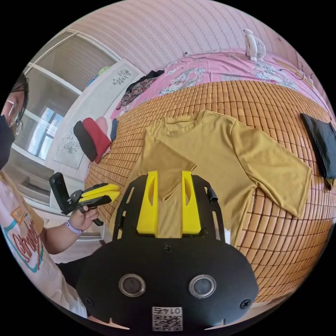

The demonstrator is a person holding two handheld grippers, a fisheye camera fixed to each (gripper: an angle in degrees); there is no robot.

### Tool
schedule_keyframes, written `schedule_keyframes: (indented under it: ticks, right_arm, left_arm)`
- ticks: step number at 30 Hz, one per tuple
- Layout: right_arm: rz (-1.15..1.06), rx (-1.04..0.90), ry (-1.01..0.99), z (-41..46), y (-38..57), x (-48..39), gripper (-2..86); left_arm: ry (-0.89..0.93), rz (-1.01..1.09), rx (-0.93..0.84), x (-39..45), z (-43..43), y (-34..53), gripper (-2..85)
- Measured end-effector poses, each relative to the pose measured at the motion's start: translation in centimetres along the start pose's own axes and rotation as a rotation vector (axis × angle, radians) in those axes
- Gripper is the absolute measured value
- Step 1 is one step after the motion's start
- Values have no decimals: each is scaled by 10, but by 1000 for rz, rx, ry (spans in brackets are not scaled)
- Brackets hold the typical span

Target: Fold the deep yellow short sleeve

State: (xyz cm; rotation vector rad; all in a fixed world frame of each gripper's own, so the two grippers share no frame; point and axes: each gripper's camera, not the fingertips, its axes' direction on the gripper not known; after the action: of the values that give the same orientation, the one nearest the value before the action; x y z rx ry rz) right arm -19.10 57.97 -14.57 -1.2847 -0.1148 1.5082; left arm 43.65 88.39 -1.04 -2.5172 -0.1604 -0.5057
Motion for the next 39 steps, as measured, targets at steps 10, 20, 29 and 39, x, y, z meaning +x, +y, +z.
schedule_keyframes:
  ticks: [10, 20, 29, 39]
  right_arm:
    - [-262, -83, -84, 44, -50, -6, 82]
    - [-477, -285, 21, 173, -178, -69, 31]
    - [-626, -442, 19, 195, -223, -111, 45]
    - [-494, -160, 120, 53, -106, -52, 39]
  left_arm:
    - [-346, -64, -160, -14, 34, -36, 70]
    - [-315, -62, -196, -32, 41, -70, 14]
    - [-308, -346, -64, -88, -16, -65, 42]
    - [-218, -279, -70, -41, -22, -84, 50]
